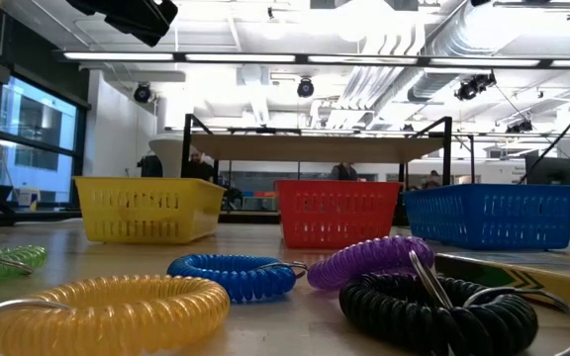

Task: Pick & Place Office Desk Supplies
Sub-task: Put the yellow crayola box into the red bin

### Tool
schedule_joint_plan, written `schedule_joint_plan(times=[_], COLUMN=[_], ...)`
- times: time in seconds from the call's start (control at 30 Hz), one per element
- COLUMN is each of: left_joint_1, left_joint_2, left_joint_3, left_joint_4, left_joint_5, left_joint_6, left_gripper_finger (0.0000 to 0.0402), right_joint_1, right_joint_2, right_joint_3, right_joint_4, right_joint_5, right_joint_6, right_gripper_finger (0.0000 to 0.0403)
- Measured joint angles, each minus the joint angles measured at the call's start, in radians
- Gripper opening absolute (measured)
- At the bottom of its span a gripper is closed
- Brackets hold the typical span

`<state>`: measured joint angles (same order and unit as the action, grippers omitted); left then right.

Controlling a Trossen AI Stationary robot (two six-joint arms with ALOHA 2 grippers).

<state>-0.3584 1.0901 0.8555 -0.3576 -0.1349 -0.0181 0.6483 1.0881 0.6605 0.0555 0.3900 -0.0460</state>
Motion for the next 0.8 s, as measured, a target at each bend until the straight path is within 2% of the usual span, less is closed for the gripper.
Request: schedule_joint_plan(times=[0.47,0.63,0.8], left_joint_1=[0.000,0.000,0.000], left_joint_2=[0.000,0.000,0.000], left_joint_3=[0.000,0.000,0.000], left_joint_4=[0.000,0.000,0.000], left_joint_5=[0.000,0.000,0.000], left_joint_6=[0.000,0.000,0.000], left_gripper_finger=[0.0054,0.0054,0.0054], right_joint_1=[0.103,0.140,0.213], right_joint_2=[0.173,0.192,0.193], right_joint_3=[-0.001,-0.001,-0.001], right_joint_4=[-0.044,-0.122,-0.167], right_joint_5=[0.029,0.057,0.111], right_joint_6=[0.247,0.415,0.479], right_gripper_finger=[0.0002,0.0002,0.0002])
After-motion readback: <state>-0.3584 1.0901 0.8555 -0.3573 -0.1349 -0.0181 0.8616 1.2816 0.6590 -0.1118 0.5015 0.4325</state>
